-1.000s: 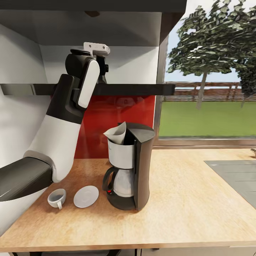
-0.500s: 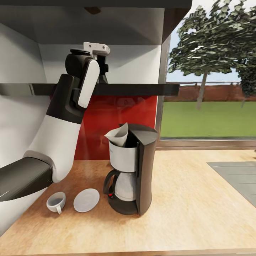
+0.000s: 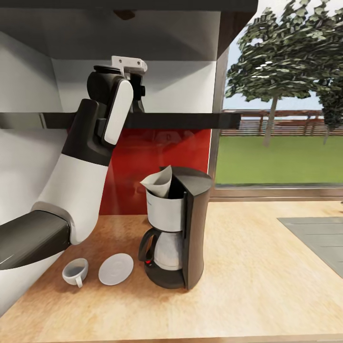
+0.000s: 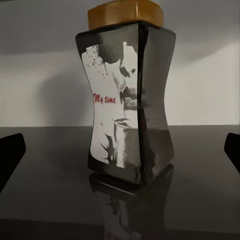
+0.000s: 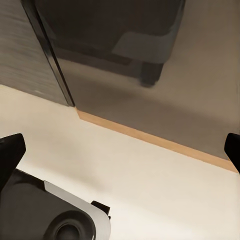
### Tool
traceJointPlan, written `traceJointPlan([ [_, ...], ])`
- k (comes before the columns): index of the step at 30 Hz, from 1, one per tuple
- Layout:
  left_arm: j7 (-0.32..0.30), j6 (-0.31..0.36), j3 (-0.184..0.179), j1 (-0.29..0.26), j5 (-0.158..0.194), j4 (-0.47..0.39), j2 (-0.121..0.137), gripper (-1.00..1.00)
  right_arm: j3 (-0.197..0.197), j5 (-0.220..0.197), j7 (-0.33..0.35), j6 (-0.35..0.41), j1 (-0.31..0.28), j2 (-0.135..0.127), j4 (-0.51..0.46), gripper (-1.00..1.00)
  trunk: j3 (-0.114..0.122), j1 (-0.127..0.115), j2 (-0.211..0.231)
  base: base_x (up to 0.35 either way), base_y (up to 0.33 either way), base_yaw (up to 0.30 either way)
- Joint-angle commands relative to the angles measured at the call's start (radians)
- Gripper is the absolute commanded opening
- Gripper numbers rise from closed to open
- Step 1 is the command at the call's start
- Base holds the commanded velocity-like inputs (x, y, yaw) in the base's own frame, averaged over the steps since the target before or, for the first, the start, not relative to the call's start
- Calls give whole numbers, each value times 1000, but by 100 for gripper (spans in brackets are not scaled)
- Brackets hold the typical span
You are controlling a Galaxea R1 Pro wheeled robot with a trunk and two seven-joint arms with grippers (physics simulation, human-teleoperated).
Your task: Set up a coffee station on the kitchen countertop: keep the coffee maker on the countertop, move the bottle of coffee from the kitchen shelf to the counter next to the coffee maker, place a paper coffee filter on top of the coffee maker, put the saucer next to the coffee maker with the coffee cup on the saucer, and place the electric kettle next to the coffee maker.
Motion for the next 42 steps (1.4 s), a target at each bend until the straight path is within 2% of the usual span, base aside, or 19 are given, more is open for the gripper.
traceJointPlan([
  [1, 10, 2, -1, -1, 10, 0, 0, 100, 7, -11, 5, -3, -1, 0, 1, 100, 2, -4, 6, 0, 0, 0],
  [8, 10, 1, -1, -1, 10, -1, 0, 100, 7, -11, 5, -3, -1, 0, 1, 100, 5, -8, 13, 0, 0, 0],
  [13, 10, 2, -1, -1, 10, 0, 0, 100, 7, -11, 5, -3, -1, -1, 1, 100, 21, -27, 48, 0, 0, 0],
  [17, 10, 1, -2, -1, 10, 0, 0, 100, 7, -11, 5, -3, -1, -1, 1, 100, 21, -27, 48, 0, 0, 0],
  [20, 10, 2, -2, -1, 10, 0, 0, 100, 7, -11, 5, -3, -1, -2, 1, 100, 30, -38, 69, 0, 0, 0],
  [42, 10, 2, -1, -1, 10, -1, 0, 100, 7, -11, 5, -3, -1, -2, 1, 100, 30, -38, 69, 45, 0, 0],
])
